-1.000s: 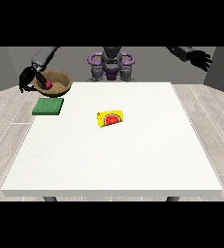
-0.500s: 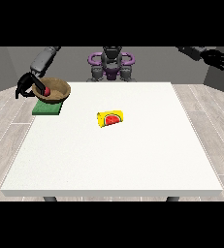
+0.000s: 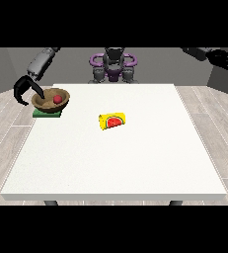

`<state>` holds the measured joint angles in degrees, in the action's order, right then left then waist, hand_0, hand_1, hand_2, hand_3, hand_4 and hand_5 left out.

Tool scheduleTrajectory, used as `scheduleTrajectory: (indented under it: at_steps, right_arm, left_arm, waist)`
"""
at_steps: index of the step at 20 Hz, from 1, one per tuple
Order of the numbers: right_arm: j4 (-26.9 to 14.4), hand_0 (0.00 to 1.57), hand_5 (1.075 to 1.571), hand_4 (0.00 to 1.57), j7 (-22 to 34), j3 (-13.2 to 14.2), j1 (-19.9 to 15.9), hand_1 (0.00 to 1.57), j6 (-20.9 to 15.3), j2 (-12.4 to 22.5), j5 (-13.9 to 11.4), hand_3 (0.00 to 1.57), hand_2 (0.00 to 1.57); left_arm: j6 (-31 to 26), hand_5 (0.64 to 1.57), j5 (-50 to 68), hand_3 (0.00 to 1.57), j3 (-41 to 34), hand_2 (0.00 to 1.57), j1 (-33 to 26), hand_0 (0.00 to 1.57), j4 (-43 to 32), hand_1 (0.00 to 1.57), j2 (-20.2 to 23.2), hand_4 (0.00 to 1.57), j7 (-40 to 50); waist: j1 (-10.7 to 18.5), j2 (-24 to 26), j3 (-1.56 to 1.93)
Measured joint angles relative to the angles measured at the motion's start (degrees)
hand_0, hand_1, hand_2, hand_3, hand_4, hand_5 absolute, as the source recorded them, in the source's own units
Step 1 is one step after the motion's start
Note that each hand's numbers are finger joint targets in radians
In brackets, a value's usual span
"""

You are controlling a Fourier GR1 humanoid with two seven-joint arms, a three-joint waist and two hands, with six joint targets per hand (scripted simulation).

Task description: Pick the cup and pour the ball into the bowl, then pick the bowl and place it on the pad

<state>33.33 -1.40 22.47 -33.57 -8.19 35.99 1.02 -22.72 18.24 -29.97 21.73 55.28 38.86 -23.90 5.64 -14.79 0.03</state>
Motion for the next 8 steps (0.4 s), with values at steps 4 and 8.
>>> scheduleTrajectory:
  at_steps: [4,8]
  right_arm:
    - [-1.68,0.00,1.354,0.00,2.70,-1.19,-1.30,0.00,0.25,0.41,-1.09,0.00,0.00]
    - [-1.51,0.00,1.434,0.48,6.74,-2.83,-3.13,0.00,2.58,0.59,-1.65,0.00,0.00]
  left_arm:
    - [2.21,1.559,-1.28,0.00,4.32,0.00,0.48,0.00,4.87,0.00,-3.77,0.90,4.36]
    - [5.28,1.559,-3.10,0.00,9.40,0.00,-0.59,0.00,8.37,0.00,-9.46,0.90,9.42]
  waist:
    - [0.31,4.45,0.05]
    - [0.21,11.85,0.02]
